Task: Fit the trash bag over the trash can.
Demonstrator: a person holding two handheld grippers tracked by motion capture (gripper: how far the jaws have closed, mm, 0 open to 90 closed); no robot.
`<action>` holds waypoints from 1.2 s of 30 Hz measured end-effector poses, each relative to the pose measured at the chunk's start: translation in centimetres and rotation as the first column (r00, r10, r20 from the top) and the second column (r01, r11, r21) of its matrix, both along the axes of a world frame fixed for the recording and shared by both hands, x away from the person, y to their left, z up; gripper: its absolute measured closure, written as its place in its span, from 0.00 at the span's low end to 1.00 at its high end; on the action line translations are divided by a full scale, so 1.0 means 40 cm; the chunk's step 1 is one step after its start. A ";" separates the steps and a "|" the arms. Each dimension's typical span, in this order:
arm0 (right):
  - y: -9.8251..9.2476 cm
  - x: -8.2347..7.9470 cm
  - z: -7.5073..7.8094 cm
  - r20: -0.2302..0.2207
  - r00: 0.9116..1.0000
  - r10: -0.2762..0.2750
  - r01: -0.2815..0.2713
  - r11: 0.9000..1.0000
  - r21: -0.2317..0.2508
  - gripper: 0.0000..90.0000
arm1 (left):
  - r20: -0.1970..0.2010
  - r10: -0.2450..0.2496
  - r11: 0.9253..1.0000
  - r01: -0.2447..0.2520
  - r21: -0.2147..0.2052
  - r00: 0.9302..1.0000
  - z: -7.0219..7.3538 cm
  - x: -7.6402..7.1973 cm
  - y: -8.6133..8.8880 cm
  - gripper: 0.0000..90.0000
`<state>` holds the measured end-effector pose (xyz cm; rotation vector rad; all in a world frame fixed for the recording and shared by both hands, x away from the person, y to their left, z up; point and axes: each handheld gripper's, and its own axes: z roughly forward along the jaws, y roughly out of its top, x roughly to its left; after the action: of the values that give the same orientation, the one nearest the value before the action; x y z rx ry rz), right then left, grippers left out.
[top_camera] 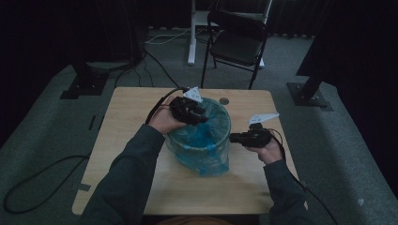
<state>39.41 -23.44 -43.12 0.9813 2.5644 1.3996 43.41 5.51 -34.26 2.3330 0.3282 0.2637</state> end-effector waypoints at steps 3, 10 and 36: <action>-0.002 -0.001 0.001 -0.002 1.000 -0.001 0.001 1.000 0.001 0.87 | 0.010 -0.009 0.999 0.009 0.041 1.000 -0.004 0.002 -0.013 0.68; -0.003 0.000 0.002 -0.001 1.000 -0.001 0.001 1.000 0.004 0.87 | 0.026 -0.003 0.996 0.001 0.085 1.000 -0.012 0.008 -0.027 0.67; -0.006 0.002 -0.001 0.001 1.000 0.003 -0.003 1.000 0.006 0.87 | 0.068 0.001 0.976 -0.015 0.216 0.998 -0.054 0.015 -0.087 0.67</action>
<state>39.49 -23.67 -43.17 0.9787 2.5636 1.4086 44.01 2.03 -36.40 2.5309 0.2878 0.3989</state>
